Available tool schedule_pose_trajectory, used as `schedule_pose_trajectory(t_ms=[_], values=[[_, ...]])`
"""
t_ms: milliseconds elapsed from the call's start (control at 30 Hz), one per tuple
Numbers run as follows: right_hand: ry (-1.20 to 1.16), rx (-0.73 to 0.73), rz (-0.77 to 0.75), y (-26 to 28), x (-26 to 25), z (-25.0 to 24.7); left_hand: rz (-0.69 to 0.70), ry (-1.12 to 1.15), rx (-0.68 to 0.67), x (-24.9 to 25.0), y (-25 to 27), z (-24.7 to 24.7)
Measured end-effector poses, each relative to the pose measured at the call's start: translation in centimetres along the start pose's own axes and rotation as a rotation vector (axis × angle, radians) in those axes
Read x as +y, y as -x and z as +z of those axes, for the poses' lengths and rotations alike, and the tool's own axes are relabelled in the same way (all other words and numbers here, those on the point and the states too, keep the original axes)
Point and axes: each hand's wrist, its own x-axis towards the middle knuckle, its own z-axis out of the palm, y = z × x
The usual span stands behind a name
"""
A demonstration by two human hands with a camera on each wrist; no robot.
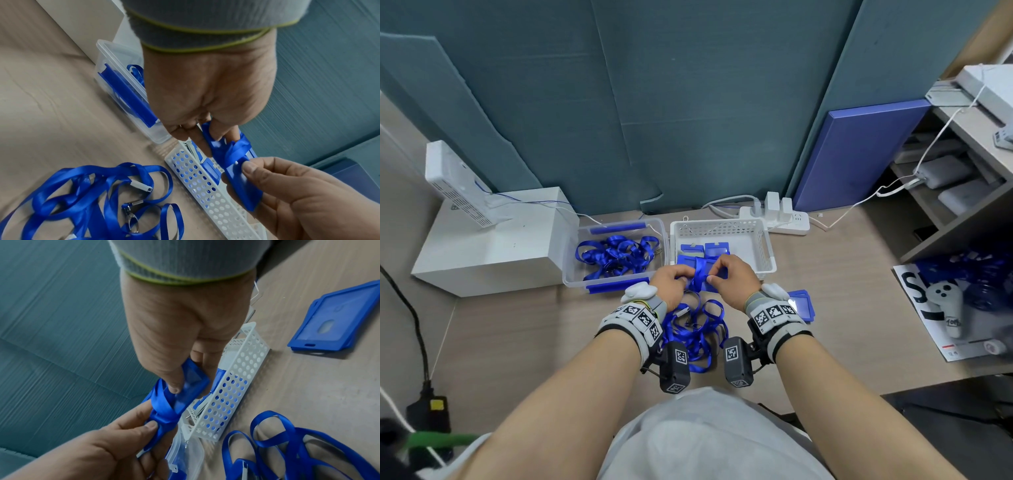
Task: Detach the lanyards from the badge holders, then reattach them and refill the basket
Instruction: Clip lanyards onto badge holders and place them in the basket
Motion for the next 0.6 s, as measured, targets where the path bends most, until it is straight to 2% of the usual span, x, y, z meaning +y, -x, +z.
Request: schedule_pose_trajectory(t_ms=[233, 433, 600], values=[[-0.016, 0.014, 0.061, 0.15, 0.2, -0.35, 0.017, 0.023, 0.035, -0.43, 0.1, 0.16], [-0.093, 0.046, 0.136, 0.25, 0.69, -0.54, 0.024, 0.118, 0.121, -0.77, 0.06, 0.48], [-0.138, 0.13, 0.208, -0.04, 0.91, -0.71, 0.032, 0.143, 0.143, -0.32, 0.1, 0.98]])
